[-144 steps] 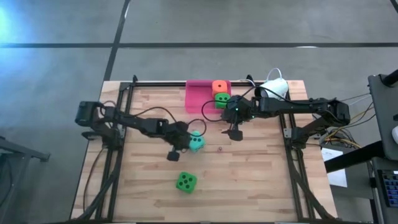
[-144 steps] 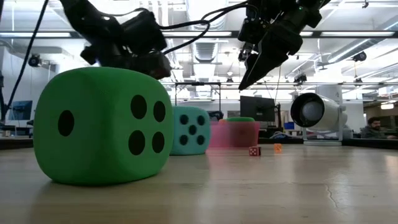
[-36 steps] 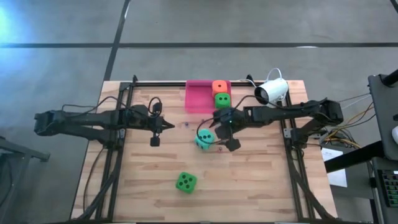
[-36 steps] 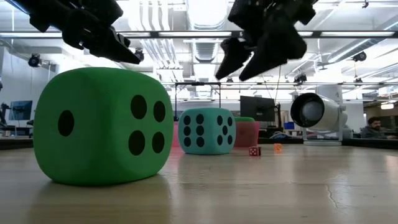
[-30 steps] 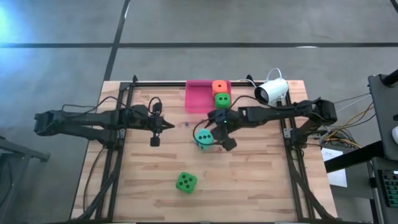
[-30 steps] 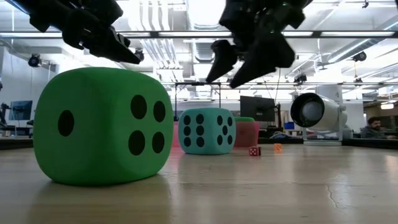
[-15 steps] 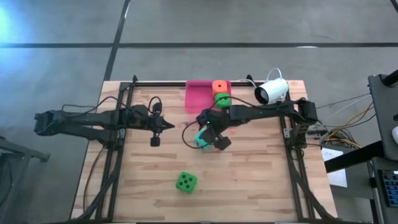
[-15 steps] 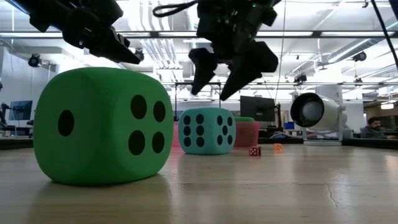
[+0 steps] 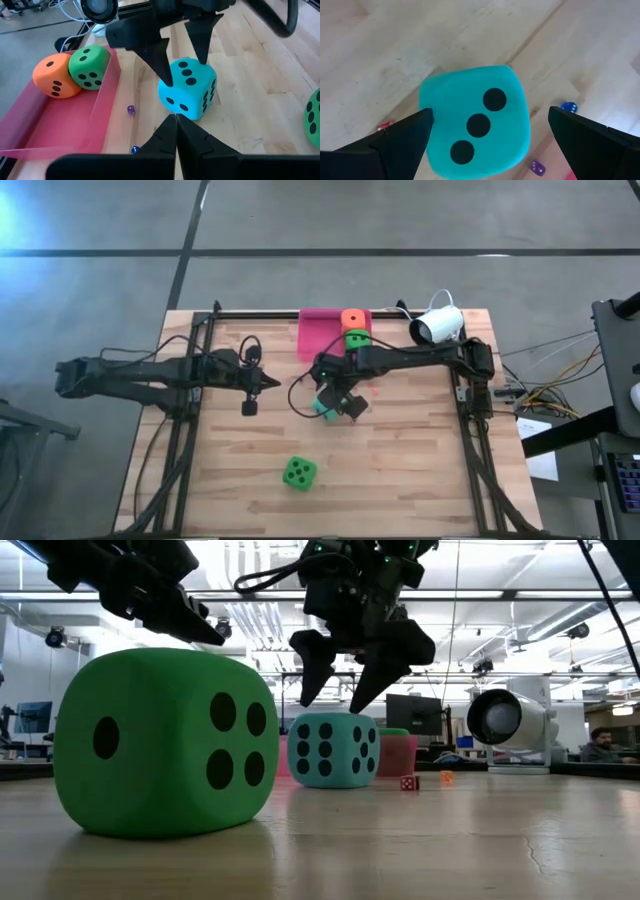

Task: Pick & Place Dice
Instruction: Put the large blue dice into the the pink bin

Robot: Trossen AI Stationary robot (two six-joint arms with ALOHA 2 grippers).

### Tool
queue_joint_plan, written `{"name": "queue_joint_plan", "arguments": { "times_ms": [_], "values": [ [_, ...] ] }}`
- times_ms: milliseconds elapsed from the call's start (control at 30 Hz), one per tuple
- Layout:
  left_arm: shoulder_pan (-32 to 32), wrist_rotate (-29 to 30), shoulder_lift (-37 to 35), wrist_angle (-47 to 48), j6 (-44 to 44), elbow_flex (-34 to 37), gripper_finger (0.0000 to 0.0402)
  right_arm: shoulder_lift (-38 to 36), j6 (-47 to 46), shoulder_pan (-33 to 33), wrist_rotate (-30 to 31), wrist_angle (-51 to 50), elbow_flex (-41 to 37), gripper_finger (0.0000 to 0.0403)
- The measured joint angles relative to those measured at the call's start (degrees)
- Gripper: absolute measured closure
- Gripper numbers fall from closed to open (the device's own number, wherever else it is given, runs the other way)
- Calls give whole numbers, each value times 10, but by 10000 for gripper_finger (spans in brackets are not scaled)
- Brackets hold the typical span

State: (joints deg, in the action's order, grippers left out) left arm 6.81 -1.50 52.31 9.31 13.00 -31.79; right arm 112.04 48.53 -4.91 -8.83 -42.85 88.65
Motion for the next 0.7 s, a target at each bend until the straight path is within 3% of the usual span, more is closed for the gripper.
{"name": "queue_joint_plan", "arguments": {
  "times_ms": [700],
  "values": [
    [0,0,0,10,0,0,394,-8,57,-5,-17,-37,20,7]
  ]
}}
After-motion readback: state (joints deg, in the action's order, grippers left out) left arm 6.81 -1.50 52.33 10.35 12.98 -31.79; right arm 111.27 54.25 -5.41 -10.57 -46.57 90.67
